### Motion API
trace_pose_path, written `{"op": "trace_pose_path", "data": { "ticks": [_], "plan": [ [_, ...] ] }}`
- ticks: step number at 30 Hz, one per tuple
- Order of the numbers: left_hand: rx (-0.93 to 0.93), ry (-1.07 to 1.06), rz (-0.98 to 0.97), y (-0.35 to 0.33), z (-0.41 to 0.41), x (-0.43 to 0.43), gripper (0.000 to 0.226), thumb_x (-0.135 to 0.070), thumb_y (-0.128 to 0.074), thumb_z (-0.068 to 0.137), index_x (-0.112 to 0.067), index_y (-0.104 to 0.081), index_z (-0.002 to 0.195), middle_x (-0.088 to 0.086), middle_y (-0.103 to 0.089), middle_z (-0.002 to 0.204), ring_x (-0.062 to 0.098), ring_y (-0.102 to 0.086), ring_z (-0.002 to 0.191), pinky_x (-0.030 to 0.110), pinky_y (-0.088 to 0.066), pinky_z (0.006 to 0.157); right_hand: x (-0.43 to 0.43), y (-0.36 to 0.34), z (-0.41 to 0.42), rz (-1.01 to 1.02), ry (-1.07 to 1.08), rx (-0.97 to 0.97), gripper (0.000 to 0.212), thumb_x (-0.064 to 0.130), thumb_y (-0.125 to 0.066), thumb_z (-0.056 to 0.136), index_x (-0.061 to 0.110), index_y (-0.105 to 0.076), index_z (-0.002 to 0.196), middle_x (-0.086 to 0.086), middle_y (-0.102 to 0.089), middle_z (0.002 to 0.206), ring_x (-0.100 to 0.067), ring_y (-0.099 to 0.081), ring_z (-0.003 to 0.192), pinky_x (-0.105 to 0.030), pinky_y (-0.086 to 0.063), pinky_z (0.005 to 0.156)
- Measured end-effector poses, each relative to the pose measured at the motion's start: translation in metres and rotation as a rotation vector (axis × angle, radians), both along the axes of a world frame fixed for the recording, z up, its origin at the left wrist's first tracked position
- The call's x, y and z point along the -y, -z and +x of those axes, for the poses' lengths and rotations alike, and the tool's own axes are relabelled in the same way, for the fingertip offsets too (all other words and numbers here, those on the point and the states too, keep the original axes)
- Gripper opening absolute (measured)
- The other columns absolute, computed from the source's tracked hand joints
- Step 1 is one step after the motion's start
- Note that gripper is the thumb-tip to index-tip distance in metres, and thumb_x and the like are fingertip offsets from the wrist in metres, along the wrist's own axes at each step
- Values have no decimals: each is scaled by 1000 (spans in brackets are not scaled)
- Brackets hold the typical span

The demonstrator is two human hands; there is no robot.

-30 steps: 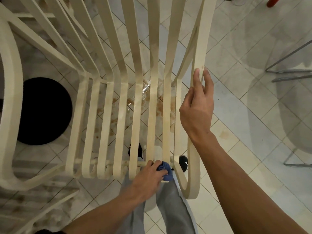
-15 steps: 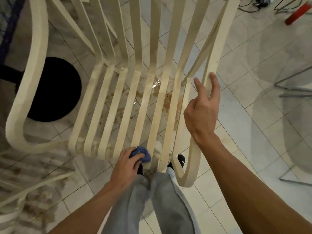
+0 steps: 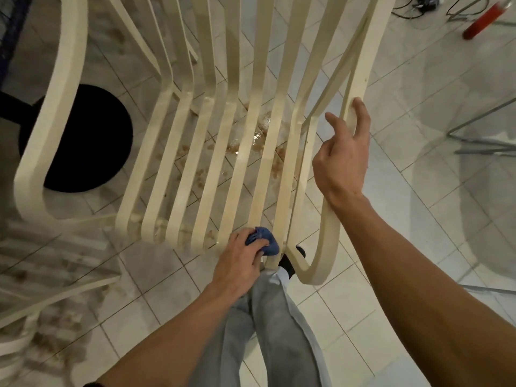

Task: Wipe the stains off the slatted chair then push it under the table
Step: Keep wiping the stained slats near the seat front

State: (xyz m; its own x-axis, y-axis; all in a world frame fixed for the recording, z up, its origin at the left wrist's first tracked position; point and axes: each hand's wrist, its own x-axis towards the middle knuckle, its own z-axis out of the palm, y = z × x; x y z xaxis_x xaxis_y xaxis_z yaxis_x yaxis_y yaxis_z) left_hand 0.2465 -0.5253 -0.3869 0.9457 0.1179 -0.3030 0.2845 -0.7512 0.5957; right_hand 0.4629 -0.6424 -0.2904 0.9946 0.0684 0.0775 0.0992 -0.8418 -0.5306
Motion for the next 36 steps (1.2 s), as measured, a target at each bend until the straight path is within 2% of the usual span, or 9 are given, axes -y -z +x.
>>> {"op": "trace_pose_path", "data": {
  "ticks": [3,7,12,18,23,26,29,33,36],
  "plan": [
    [9,109,13,8,12,18,26,-10,-67,86,-16,-70,111,8,-56,125,29,-52,101,42,-54,84,1,1,-1,7,-15,3,49,-5,-43,91,15,-55,134,-7,-17,161,-23,-21,147,-14,-22,101],
    [-69,139,39,17,4,26,29,-14,-58,93,-19,-65,121,2,-47,135,24,-45,108,34,-48,89,1,1,-1,22,-4,-4,47,-5,-43,91,14,-57,131,-7,-17,161,-23,-22,146,-14,-22,102],
    [-60,258,95,22,-17,23,25,-9,-77,74,-20,-73,97,3,-58,112,24,-57,90,29,-54,67,2,1,-1,47,-14,-7,46,-5,-43,90,13,-59,129,-8,-18,161,-25,-24,146,-17,-23,103],
    [-206,250,99,26,-44,21,32,-13,-59,91,-17,-64,123,1,-51,130,21,-46,122,27,-45,91,2,0,-2,62,-19,-34,46,-4,-42,90,13,-59,129,-7,-16,161,-24,-24,146,-16,-25,101],
    [-215,200,23,17,-47,9,31,-18,-53,96,-20,-61,126,-3,-45,135,16,-41,121,22,-35,95,4,2,-8,97,-20,-51,44,-4,-42,91,12,-59,129,-5,-16,162,-24,-21,147,-24,-29,108],
    [-190,67,-62,3,-43,1,27,-15,-57,93,-20,-67,118,-1,-49,127,16,-48,115,20,-35,94,6,2,-13,154,-7,-63,42,-2,-42,93,12,-58,130,-4,-16,162,-23,-22,147,-36,-34,115],
    [-193,-179,-131,-21,-35,-9,29,-15,-64,91,-18,-67,120,-3,-51,117,14,-52,110,19,-38,96,6,-3,-28,156,16,-101,44,-2,-42,93,14,-56,132,-6,-22,160,-22,-22,147,-36,-28,118],
    [-115,-444,-245,-69,-20,-25,27,-12,-69,88,-17,-69,114,-7,-52,109,12,-56,103,17,-41,90,3,-30,-70,173,0,-141,36,6,-49,92,17,-60,125,-5,-43,146,-20,-32,140,-31,-25,115],
    [-42,-542,-328,-117,-12,-36,26,-13,-69,88,-18,-67,114,-3,-54,111,13,-56,104,20,-43,90,-6,-67,-103,285,-48,-322,27,15,-52,96,21,-66,118,4,-59,128,-8,-54,116,-25,-44,101]
  ]
}}
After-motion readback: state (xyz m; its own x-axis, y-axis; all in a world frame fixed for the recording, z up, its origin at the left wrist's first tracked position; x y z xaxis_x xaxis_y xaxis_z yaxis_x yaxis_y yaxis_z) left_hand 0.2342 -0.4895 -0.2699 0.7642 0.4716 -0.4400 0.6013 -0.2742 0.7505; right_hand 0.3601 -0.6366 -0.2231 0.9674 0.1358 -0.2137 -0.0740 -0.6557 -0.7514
